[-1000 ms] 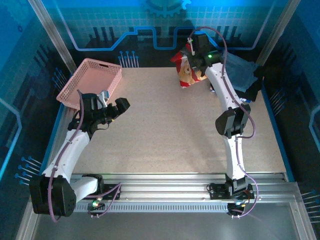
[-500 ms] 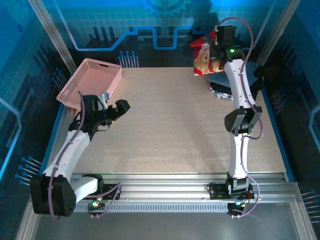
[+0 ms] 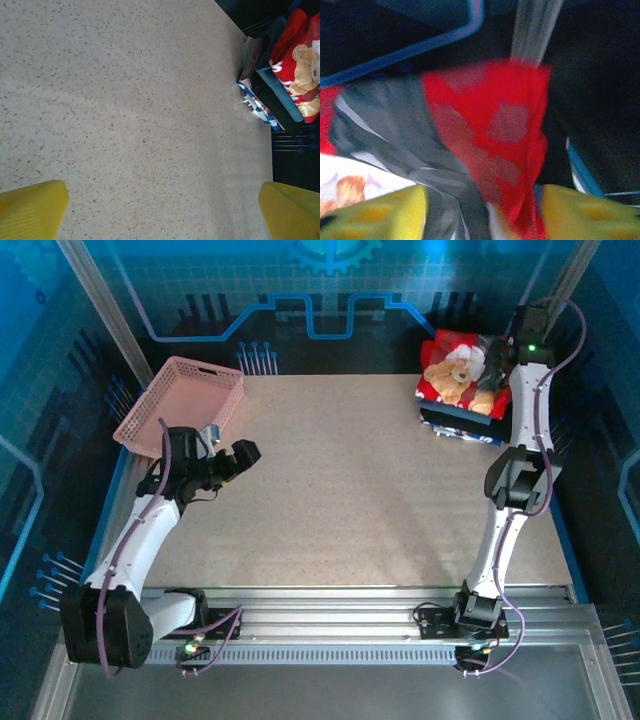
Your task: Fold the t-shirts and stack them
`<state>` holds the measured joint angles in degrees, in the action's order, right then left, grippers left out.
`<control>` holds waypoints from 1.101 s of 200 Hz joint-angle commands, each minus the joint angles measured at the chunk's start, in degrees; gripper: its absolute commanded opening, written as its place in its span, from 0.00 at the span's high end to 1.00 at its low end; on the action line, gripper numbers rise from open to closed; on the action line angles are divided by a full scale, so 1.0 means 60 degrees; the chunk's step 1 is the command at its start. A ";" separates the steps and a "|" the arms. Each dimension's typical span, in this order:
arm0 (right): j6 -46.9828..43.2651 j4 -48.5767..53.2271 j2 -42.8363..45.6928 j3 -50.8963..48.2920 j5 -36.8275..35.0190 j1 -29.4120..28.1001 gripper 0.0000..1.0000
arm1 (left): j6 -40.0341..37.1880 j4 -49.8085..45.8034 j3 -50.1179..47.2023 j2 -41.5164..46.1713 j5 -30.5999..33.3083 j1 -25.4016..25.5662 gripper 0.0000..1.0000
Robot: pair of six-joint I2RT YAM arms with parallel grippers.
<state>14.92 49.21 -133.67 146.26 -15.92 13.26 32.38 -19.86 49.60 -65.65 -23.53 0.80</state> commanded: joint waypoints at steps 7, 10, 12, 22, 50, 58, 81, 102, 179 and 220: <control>0.0299 0.1122 -0.0668 0.1084 -0.0491 0.0235 0.17 | -0.0576 -0.0994 0.0595 -0.0133 0.0225 -0.0001 0.01; 0.0323 0.1090 -0.0544 0.0959 -0.0603 0.0237 0.12 | -0.0608 -0.1053 0.0632 -0.0122 0.0261 -0.0001 0.01; 0.0336 0.1046 -0.0438 0.0840 -0.0665 0.0237 0.06 | -0.0636 -0.1077 0.0655 -0.0119 0.0271 -0.0001 0.01; 0.0301 0.0611 0.0349 -0.0071 -0.0789 0.0258 0.00 | -0.0732 -0.1150 0.0760 -0.0118 0.0336 -0.0002 0.01; 0.0311 -0.0632 0.3364 -0.3769 -0.0464 0.0277 0.00 | -0.0822 -0.1177 0.0895 0.0057 0.0846 -0.0045 0.01; 0.0373 -0.1035 0.4432 -0.5147 -0.0323 0.0268 0.00 | -0.0841 -0.1139 0.0863 0.0200 0.1221 -0.0105 0.01; 0.0573 -0.2530 0.7748 -0.9513 0.0937 0.0131 0.00 | -0.0945 -0.0741 0.0435 0.0890 0.2879 -0.0384 0.01; 0.0345 -0.4574 1.0580 -1.3704 0.1285 -0.0667 0.00 | -0.1265 0.0406 -0.0817 0.1579 0.5129 -0.0609 0.01; -0.1577 -1.2736 1.1297 -2.0695 -0.0370 -0.3250 0.00 | -0.4157 0.8105 -0.5486 0.1230 0.5762 -0.0851 0.01; -0.2161 -1.5694 0.9436 -2.1068 -0.0045 -0.3183 0.00 | -0.4198 1.1646 -0.5510 -0.1721 0.5023 -0.0845 0.01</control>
<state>4.97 -27.90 -71.55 20.32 -16.05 -5.74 9.91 31.00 16.32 -66.74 9.39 -3.92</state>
